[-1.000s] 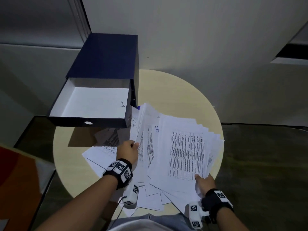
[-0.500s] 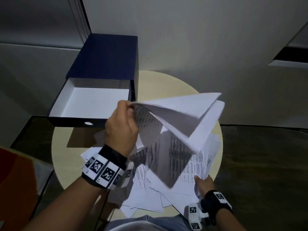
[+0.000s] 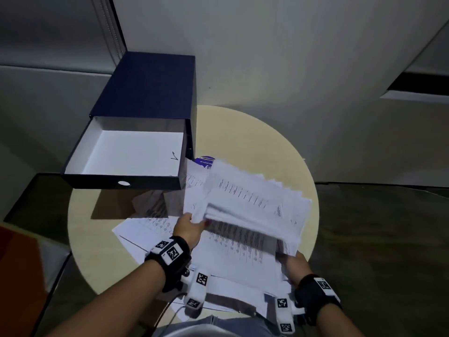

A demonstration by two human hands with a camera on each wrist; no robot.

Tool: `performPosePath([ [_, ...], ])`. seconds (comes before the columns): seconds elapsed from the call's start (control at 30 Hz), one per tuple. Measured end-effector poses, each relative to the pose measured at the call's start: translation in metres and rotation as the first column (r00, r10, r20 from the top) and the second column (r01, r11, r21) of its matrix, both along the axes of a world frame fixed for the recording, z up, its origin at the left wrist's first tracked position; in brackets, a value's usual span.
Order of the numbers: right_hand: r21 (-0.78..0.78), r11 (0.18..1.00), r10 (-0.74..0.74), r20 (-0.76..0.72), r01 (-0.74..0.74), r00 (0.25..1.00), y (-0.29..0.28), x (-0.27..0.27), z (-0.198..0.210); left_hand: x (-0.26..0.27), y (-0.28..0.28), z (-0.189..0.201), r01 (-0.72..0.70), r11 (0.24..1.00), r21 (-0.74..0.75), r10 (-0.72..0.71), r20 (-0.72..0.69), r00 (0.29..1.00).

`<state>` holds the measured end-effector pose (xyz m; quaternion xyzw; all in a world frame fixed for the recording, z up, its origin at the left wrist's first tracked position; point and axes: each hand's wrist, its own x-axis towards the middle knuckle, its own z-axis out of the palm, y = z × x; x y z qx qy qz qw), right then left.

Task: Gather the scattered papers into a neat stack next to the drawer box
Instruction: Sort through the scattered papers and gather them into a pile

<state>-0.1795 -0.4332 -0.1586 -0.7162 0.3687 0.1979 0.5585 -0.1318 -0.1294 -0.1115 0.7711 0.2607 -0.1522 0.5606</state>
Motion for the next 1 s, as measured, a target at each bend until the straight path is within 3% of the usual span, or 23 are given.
performPosePath([
  [0.1, 0.060, 0.995, -0.083, -0.011, 0.084, 0.996, 0.001, 0.000, -0.001, -0.014, -0.002, -0.003, 0.142, 0.986, -0.090, -0.156, -0.168, 0.973],
  [0.2, 0.066, 0.995, -0.071, -0.023, 0.072, 0.997, 0.003, 0.000, 0.003, -0.016, 0.005, -0.016, 0.120, 0.987, -0.103, -0.141, -0.227, 0.964],
  [0.3, 0.098, 0.995, -0.025, 0.005, 0.025, 1.000, 0.006, 0.000, -0.002, -0.016, 0.016, -0.022, 0.055, 0.996, -0.063, -0.067, -0.209, 0.976],
  [0.4, 0.045, 0.998, 0.048, -0.017, -0.047, 0.999, -0.001, -0.001, -0.030, -0.018, 0.022, -0.028, 0.063, 0.987, -0.147, -0.089, -0.177, 0.980],
  [0.53, -0.038, 0.973, 0.230, 0.029, -0.229, 0.973, 0.016, 0.001, -0.007, -0.015, 0.018, -0.063, 0.156, 0.978, -0.140, -0.179, -0.166, 0.970],
  [0.57, -0.048, 0.970, 0.241, 0.052, -0.239, 0.969, 0.018, 0.000, -0.004, -0.016, 0.012, -0.053, 0.160, 0.977, -0.143, -0.181, -0.147, 0.972],
  [0.73, -0.020, 0.981, 0.192, 0.136, -0.191, 0.972, 0.017, 0.001, 0.007, -0.019, 0.000, -0.031, 0.075, 0.988, -0.132, -0.075, 0.001, 0.997],
  [0.87, 0.004, 0.995, 0.100, 0.168, -0.102, 0.981, 0.002, 0.006, 0.017, -0.019, 0.016, -0.041, -0.031, 0.992, -0.124, 0.030, -0.004, 1.000],
  [1.0, 0.015, 0.997, 0.075, 0.183, -0.079, 0.980, -0.014, 0.010, 0.025, -0.018, 0.029, -0.042, 0.007, 0.998, -0.056, -0.007, -0.010, 1.000],
])
